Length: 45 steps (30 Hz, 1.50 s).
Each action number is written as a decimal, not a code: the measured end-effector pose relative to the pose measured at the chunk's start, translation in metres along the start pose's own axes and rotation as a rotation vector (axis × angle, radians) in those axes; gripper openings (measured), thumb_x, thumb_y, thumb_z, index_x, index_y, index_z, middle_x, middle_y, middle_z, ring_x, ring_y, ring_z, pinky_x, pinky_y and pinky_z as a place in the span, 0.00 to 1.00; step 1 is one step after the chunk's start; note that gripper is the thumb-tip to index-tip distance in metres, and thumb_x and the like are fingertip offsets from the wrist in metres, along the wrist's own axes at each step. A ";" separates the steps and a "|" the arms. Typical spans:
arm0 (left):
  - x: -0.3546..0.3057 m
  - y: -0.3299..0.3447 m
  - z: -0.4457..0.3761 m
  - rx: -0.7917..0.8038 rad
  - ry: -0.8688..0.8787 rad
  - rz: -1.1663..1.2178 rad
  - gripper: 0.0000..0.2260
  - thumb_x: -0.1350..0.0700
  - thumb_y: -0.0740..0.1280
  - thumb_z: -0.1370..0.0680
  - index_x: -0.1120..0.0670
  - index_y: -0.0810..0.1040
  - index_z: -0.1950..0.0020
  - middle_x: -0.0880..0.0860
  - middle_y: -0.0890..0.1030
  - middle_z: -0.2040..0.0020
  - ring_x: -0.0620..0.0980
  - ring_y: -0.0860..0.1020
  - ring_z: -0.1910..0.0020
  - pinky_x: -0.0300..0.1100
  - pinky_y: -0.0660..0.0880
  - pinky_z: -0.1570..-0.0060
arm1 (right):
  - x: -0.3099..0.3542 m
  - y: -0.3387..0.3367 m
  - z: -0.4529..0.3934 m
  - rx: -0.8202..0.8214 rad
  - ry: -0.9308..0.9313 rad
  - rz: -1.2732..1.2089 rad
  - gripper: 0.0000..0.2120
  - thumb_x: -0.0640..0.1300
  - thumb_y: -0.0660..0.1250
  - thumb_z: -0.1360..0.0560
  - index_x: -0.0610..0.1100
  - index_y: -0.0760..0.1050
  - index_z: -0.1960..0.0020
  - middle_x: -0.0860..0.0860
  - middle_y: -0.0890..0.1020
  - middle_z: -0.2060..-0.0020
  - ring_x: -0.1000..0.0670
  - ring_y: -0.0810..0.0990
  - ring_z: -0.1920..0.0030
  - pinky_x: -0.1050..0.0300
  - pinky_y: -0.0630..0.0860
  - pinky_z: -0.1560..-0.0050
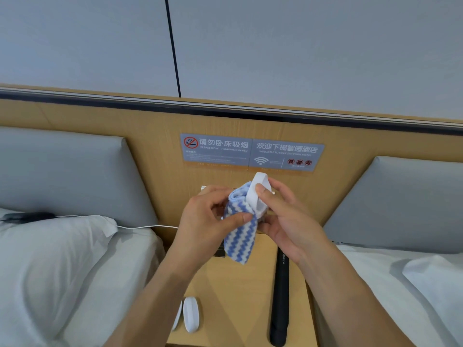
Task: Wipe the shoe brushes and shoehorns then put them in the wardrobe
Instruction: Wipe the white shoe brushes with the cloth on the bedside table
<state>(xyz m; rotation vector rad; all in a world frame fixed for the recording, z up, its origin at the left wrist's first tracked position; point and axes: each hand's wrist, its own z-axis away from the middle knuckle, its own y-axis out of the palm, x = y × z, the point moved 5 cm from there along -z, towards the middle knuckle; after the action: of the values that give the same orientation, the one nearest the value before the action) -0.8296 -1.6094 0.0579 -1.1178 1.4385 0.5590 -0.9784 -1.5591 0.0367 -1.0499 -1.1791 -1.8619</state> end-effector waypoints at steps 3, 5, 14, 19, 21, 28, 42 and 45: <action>0.001 -0.002 0.000 -0.026 0.003 0.006 0.11 0.59 0.77 0.30 0.48 0.84 0.50 0.45 0.81 0.50 0.44 0.81 0.53 0.44 0.79 0.51 | 0.003 0.000 0.000 0.073 -0.014 -0.029 0.22 0.44 0.70 0.26 0.49 0.73 0.32 0.43 0.85 0.46 0.44 0.84 0.53 0.49 0.82 0.54; 0.001 -0.005 0.001 -0.032 0.001 0.013 0.11 0.59 0.77 0.30 0.49 0.85 0.50 0.45 0.81 0.50 0.44 0.81 0.53 0.42 0.78 0.51 | 0.004 -0.001 0.001 0.093 -0.007 -0.042 0.22 0.35 0.65 0.23 0.49 0.73 0.31 0.42 0.84 0.46 0.44 0.83 0.52 0.48 0.82 0.54; 0.001 -0.007 0.000 -0.025 -0.033 0.048 0.09 0.55 0.77 0.30 0.45 0.84 0.53 0.45 0.83 0.53 0.46 0.82 0.53 0.50 0.80 0.51 | 0.010 -0.001 0.003 -0.027 -0.286 0.313 0.33 0.28 0.69 0.26 0.59 0.73 0.31 0.47 0.81 0.40 0.48 0.83 0.43 0.49 0.83 0.50; -0.004 -0.013 -0.008 -0.029 -0.079 0.105 0.08 0.51 0.76 0.30 0.48 0.85 0.53 0.51 0.85 0.57 0.57 0.84 0.55 0.62 0.79 0.51 | 0.021 0.004 0.008 -0.019 -0.497 0.683 0.37 0.31 0.71 0.27 0.59 0.68 0.27 0.60 0.76 0.32 0.56 0.74 0.32 0.44 0.75 0.35; -0.007 -0.016 -0.013 -0.037 -0.093 0.126 0.08 0.53 0.77 0.30 0.50 0.85 0.52 0.51 0.86 0.57 0.56 0.84 0.54 0.60 0.79 0.50 | 0.019 0.005 0.008 -0.022 -0.531 0.754 0.38 0.32 0.72 0.27 0.57 0.65 0.24 0.61 0.72 0.29 0.58 0.70 0.29 0.45 0.72 0.32; -0.013 -0.020 -0.022 -0.106 -0.062 0.071 0.13 0.56 0.79 0.33 0.53 0.80 0.51 0.46 0.85 0.58 0.43 0.83 0.59 0.45 0.81 0.54 | 0.012 0.000 0.006 -0.149 -0.406 0.727 0.36 0.38 0.74 0.26 0.53 0.64 0.23 0.57 0.75 0.32 0.57 0.78 0.36 0.47 0.77 0.36; -0.010 -0.014 -0.007 -0.067 -0.029 0.064 0.10 0.55 0.77 0.30 0.50 0.82 0.50 0.47 0.85 0.57 0.47 0.84 0.58 0.51 0.81 0.53 | 0.007 -0.002 0.007 -0.075 -0.327 0.473 0.18 0.32 0.74 0.28 0.49 0.81 0.43 0.51 0.86 0.50 0.48 0.85 0.49 0.51 0.83 0.51; -0.013 -0.018 -0.012 -0.075 -0.039 0.060 0.10 0.55 0.77 0.30 0.52 0.83 0.50 0.48 0.86 0.57 0.47 0.84 0.57 0.51 0.81 0.52 | 0.012 0.005 0.013 -0.065 -0.458 0.722 0.21 0.36 0.75 0.29 0.54 0.80 0.41 0.54 0.85 0.49 0.53 0.85 0.49 0.50 0.82 0.48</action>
<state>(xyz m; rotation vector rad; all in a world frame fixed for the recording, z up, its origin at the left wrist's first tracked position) -0.8212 -1.6236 0.0774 -1.1198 1.4304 0.6788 -0.9758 -1.5508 0.0527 -1.7217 -0.8028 -1.1278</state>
